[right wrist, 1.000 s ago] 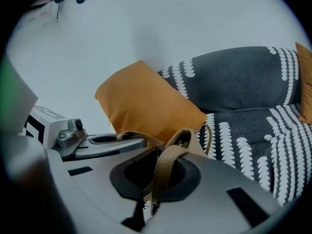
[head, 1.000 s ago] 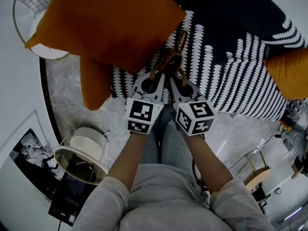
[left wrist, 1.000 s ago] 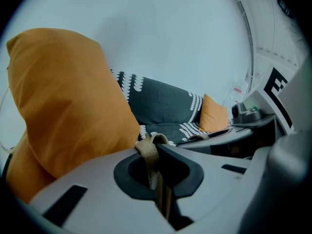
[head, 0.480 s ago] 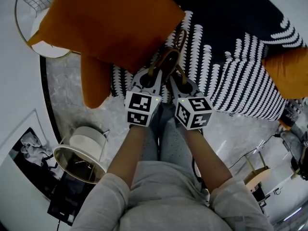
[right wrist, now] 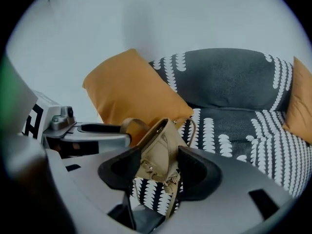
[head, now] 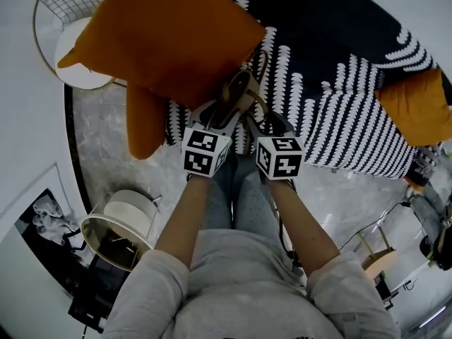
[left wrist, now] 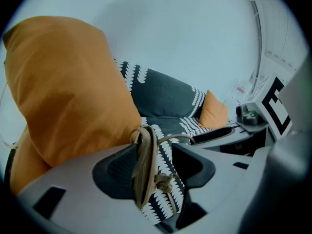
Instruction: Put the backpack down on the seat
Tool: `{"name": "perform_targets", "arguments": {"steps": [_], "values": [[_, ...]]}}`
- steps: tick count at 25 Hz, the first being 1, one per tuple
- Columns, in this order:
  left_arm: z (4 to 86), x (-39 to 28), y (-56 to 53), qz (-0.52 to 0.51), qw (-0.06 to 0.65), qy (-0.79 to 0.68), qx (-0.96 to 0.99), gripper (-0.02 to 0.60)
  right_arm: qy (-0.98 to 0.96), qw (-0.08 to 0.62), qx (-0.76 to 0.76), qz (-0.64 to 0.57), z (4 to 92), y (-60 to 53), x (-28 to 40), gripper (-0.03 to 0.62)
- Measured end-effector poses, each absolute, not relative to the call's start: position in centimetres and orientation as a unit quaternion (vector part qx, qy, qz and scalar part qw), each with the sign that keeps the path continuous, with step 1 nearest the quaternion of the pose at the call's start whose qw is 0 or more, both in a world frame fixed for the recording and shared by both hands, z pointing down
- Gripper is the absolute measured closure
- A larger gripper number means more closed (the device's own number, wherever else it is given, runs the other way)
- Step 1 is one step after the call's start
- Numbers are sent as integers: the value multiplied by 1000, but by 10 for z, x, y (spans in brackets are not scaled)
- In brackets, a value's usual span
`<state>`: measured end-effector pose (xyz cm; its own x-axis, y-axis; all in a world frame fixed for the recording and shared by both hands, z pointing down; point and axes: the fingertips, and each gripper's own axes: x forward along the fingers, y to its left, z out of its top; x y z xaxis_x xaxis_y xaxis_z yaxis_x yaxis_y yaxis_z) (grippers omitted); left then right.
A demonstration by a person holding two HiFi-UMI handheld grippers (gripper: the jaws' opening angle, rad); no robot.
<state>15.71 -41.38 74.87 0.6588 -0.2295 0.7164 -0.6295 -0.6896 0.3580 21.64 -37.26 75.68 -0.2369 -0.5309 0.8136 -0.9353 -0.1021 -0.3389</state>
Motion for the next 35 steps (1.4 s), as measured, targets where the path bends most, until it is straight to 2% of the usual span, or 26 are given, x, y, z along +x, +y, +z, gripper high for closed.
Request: {"name": "perform_targets", "arguments": {"steps": [6, 18, 30, 32, 35], "values": [[720, 147, -418, 337, 294, -255, 857, 342, -627, 234, 593, 447, 727, -377, 230, 355], [610, 148, -402, 296, 258, -245, 886, 341, -684, 240, 576, 379, 614, -376, 213, 353], [494, 138, -398, 235, 238, -251, 908, 342, -721, 195, 597, 291, 479, -391, 210, 353], [473, 128, -385, 226, 238, -250, 911, 359, -725, 185, 600, 285, 458, -378, 199, 353], [446, 120, -373, 211, 231, -250, 916, 439, -738, 172, 595, 269, 429, -364, 186, 353]]}}
